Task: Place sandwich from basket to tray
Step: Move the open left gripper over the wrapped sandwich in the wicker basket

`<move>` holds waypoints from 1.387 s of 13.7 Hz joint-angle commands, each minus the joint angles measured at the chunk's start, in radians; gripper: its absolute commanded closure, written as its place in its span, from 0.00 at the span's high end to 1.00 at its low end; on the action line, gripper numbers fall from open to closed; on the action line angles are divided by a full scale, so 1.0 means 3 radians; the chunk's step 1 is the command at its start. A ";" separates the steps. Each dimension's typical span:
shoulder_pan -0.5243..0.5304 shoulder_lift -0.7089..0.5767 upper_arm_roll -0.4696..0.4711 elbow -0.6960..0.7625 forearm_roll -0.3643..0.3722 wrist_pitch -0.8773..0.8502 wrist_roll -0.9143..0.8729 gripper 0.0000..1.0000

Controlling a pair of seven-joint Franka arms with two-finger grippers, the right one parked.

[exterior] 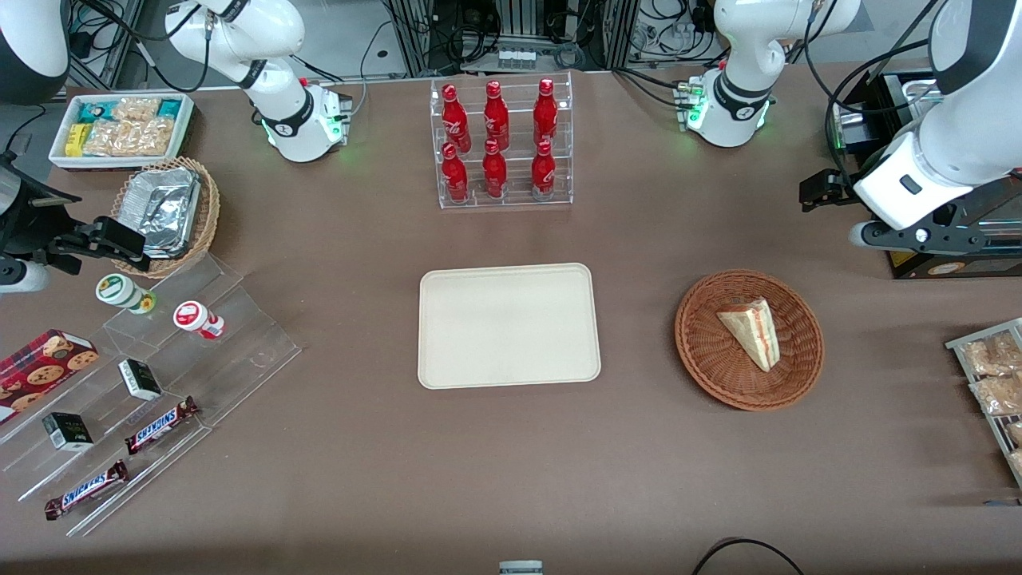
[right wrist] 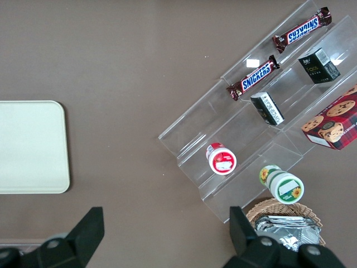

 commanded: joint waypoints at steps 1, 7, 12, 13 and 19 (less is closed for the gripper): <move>0.0028 -0.0012 -0.0026 0.0034 -0.0005 -0.0018 -0.0037 1.00; 0.0039 0.0126 -0.0021 -0.0231 0.0000 0.0319 -0.0037 1.00; 0.0079 0.0126 -0.0021 -0.0789 0.0010 0.0948 -0.0042 1.00; 0.0079 0.0136 -0.0016 -0.0881 0.0010 0.1076 -0.0042 1.00; 0.0079 0.0162 0.0004 -0.1484 0.0020 0.1909 -0.0083 1.00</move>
